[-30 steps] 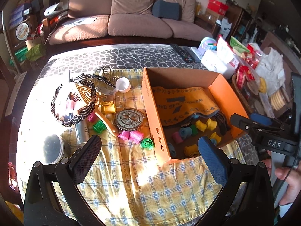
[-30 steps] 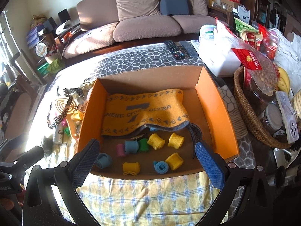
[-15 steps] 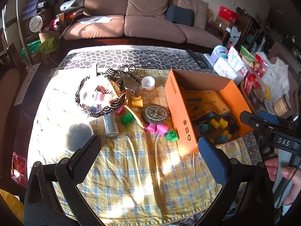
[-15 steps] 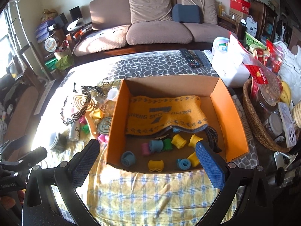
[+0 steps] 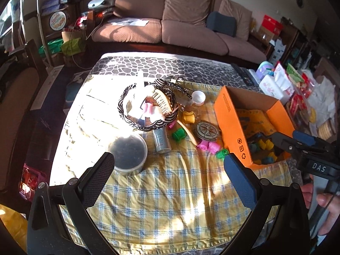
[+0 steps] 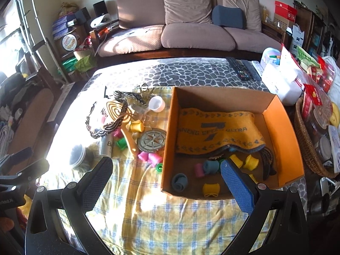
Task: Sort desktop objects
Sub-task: 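Lift both open tools out of the box back over the table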
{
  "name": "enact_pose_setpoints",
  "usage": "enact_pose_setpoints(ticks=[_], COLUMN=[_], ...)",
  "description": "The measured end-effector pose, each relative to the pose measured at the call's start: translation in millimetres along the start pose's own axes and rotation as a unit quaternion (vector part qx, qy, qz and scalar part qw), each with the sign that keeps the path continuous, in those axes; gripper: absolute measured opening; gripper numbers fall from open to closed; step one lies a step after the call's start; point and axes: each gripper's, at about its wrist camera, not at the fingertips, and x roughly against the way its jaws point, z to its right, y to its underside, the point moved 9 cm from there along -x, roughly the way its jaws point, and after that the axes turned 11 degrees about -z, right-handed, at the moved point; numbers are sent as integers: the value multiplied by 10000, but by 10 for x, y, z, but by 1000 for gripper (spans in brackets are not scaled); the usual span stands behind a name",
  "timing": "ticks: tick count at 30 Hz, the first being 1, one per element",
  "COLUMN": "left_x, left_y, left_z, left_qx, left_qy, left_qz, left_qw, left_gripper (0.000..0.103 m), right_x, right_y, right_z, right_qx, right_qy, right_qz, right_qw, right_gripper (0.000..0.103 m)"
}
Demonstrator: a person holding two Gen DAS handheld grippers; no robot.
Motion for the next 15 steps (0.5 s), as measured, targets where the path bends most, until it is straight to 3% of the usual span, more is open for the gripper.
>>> enact_pose_setpoints(ticks=[15], left_x=[-73], left_y=[21], left_z=[-712], left_qx=[350], left_qy=[-175], left_qz=[-43], left_qw=[9992], left_gripper=[103], right_x=[-260], right_y=[-127], right_z=[-586], right_qx=[254], right_qy=[-88], right_qz=[-89], right_qw=[9996], right_gripper=[103])
